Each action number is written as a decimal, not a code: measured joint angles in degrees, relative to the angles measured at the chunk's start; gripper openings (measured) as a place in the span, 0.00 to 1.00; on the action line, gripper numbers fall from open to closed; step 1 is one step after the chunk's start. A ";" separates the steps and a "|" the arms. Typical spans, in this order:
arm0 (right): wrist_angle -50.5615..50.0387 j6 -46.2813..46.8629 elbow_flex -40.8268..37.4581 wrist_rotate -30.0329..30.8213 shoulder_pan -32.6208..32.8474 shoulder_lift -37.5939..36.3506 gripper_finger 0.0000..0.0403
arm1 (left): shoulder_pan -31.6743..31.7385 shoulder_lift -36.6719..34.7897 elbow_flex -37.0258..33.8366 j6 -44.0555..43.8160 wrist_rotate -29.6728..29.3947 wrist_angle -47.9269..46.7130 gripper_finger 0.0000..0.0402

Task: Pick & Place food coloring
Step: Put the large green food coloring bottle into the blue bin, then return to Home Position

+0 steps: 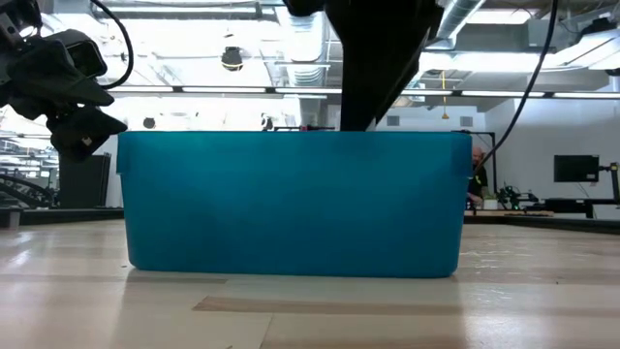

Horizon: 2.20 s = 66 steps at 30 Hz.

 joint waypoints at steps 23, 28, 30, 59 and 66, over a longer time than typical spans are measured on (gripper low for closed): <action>-10.46 -1.92 14.78 3.07 0.12 0.11 0.43 | 0.02 0.00 0.00 -1.07 -0.08 0.13 0.43; -18.46 -2.08 23.78 10.54 0.90 -0.10 0.43 | 0.00 0.00 0.00 -1.07 -0.09 0.15 0.43; -24.02 -1.33 26.68 17.76 1.70 -0.11 0.43 | 0.00 0.00 0.00 -1.07 -0.09 0.16 0.43; 19.42 -3.10 -38.41 14.59 -4.96 -44.96 0.42 | 1.81 -0.17 0.00 13.36 4.14 11.09 0.43; 30.91 -3.05 -51.06 13.98 -8.00 -59.69 0.42 | 9.57 -0.15 0.00 15.46 11.43 12.66 0.43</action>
